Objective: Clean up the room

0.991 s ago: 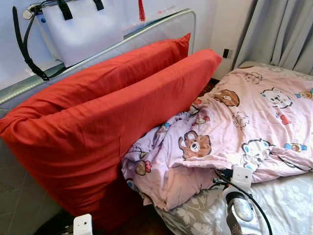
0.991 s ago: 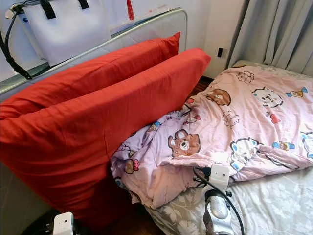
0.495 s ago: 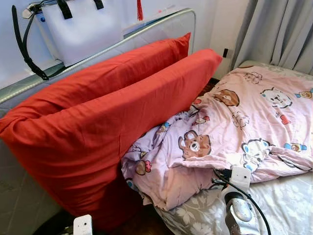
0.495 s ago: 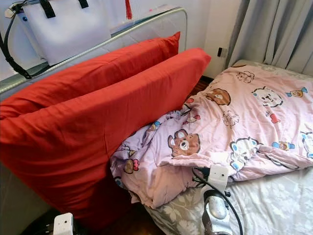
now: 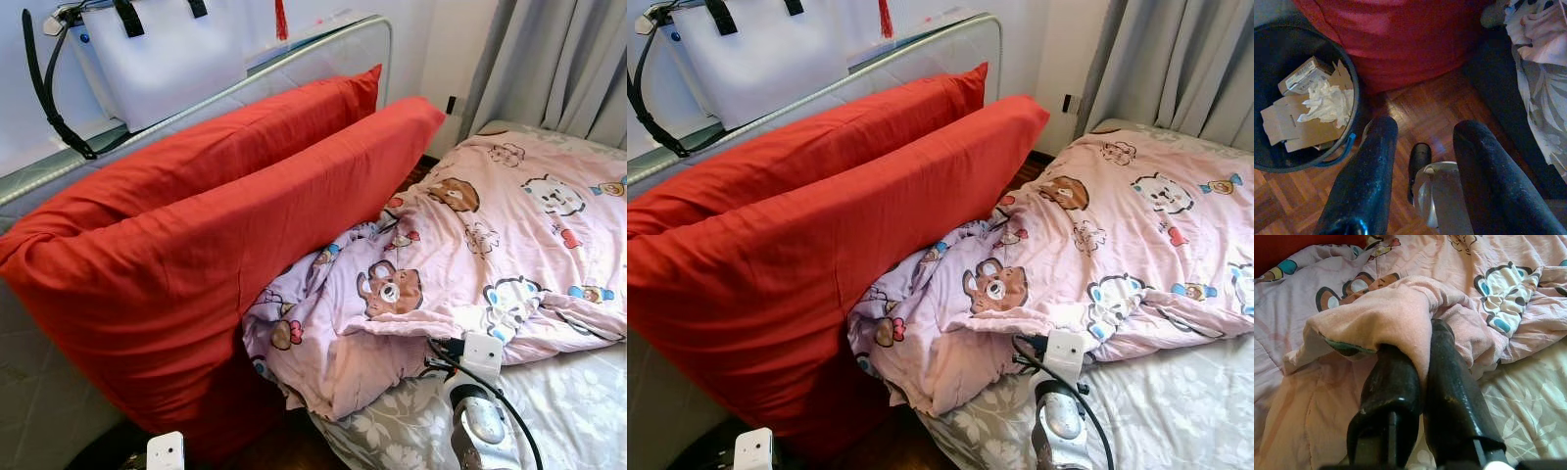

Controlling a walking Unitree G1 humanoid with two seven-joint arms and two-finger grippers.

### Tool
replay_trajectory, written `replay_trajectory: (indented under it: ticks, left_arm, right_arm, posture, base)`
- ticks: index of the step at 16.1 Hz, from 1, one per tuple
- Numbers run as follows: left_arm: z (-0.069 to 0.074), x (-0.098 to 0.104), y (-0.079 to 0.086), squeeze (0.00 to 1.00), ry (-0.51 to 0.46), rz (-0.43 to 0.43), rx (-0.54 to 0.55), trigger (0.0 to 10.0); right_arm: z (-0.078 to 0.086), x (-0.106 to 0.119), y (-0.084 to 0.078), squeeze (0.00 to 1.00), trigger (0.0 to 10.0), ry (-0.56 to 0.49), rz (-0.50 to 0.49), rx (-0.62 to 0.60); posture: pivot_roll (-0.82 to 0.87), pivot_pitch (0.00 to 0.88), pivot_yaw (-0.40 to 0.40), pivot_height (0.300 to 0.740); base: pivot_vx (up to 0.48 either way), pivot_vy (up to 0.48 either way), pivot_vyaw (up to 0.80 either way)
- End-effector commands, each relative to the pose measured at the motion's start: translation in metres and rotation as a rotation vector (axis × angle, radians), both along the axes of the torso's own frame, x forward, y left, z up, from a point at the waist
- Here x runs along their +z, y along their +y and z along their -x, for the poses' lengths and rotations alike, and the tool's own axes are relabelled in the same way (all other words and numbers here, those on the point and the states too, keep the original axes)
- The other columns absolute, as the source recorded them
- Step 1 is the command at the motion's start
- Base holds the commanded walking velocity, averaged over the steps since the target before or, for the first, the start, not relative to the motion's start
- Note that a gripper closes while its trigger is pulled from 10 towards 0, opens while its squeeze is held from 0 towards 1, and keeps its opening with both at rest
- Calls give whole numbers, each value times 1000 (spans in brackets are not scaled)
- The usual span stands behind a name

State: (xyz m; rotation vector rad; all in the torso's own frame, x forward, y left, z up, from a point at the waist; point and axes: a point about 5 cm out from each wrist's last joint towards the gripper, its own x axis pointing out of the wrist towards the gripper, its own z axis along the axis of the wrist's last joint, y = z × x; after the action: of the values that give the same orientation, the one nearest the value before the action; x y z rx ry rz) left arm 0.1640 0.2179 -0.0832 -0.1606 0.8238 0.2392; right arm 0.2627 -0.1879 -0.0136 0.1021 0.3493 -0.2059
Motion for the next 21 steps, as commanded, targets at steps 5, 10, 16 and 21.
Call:
replay_trajectory:
  ticks: [5,10,16,21]
  left_arm:
    - [2,-1,-1,0,2,-10,-12,10000]
    - [-1,0,-3,0,-6,-8,-12,10000]
    - [-1,0,-4,0,-6,-4,-8,10000]
    - [1,-1,-2,0,-3,-6,-8,10000]
  right_arm:
    - [0,-1,0,0,10000,4,1,2]
    - [-1,0,0,0,10000,3,-2,4]
    - [-3,2,-3,0,10000,-3,4,0]
    - [-5,6,-12,0,10000,-13,18,-34]
  posture:
    - [-25,29,28,740]
    - [-27,22,23,740]
    - [-26,17,20,740]
    - [-26,15,24,740]
  base:
    - [-250,0,0]
    - [-249,0,0]
    - [-248,0,0]
    - [-249,0,0]
